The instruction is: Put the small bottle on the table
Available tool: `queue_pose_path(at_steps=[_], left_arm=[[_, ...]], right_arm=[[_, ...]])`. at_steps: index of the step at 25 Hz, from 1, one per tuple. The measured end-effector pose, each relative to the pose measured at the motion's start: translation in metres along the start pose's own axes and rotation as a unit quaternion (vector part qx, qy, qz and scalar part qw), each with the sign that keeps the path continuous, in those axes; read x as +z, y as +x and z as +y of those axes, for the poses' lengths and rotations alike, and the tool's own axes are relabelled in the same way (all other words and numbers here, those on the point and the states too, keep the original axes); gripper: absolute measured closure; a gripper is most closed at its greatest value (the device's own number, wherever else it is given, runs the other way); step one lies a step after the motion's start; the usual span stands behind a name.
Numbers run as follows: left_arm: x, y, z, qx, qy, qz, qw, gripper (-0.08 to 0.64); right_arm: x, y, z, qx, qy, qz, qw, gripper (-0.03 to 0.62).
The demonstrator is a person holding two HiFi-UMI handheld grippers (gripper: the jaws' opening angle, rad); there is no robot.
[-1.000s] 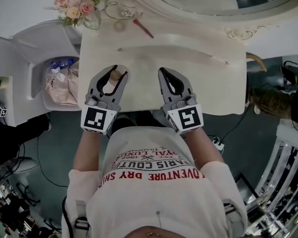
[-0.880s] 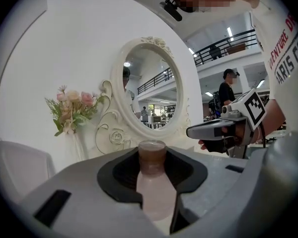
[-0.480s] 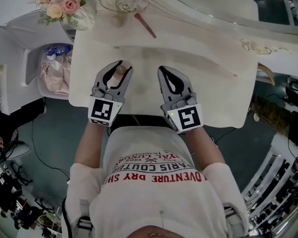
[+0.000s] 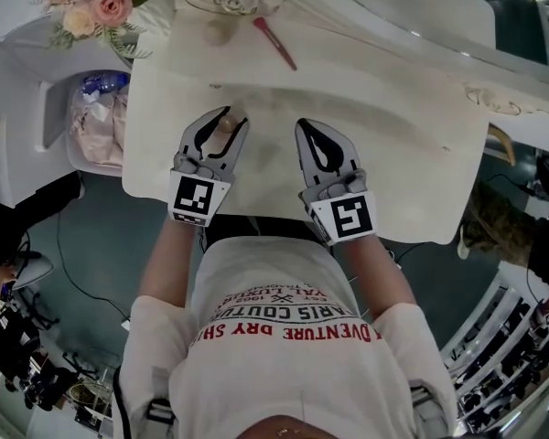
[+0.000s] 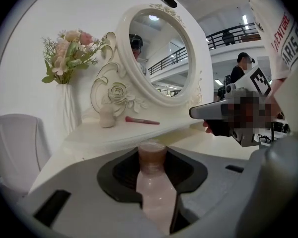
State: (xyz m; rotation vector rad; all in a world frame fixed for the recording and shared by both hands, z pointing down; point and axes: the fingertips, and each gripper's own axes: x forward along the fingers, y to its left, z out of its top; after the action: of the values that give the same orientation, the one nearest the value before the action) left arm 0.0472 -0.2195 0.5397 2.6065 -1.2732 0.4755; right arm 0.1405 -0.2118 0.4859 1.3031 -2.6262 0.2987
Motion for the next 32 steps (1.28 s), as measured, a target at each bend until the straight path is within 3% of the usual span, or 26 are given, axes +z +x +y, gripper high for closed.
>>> queue_pose_path(at_steps=[12,19,24,27,32], left_arm=[[-0.013,-0.001,0.003,-0.01,-0.01,-0.009,0.9999,0.42],[-0.016,-0.006,-0.002,-0.017,0.02,-0.019,0.9995,0.42],[-0.019,-0.005,-0.004,-0.031,0.021,-0.012,0.9992,0.42],[-0.016,-0.012,-0.008,-0.039,0.018,-0.006,0.9991,0.345],[0.02,-0.037,-0.009,-0.045,0.018,-0.042,0.9979,0.324]], right_arm=[[-0.007,0.003,-0.004,-0.015,0.0,0.01,1.0,0.594],[-0.001,0.0,0.007,-0.023,-0.002,0.007,1.0,0.594],[0.003,-0.005,0.015,-0.036,-0.004,0.003,0.999,0.594],[0.011,-0.011,0.025,-0.041,-0.005,0.0,0.999,0.594],[0.029,-0.021,0.04,-0.055,-0.014,-0.012,0.998,0.594]])
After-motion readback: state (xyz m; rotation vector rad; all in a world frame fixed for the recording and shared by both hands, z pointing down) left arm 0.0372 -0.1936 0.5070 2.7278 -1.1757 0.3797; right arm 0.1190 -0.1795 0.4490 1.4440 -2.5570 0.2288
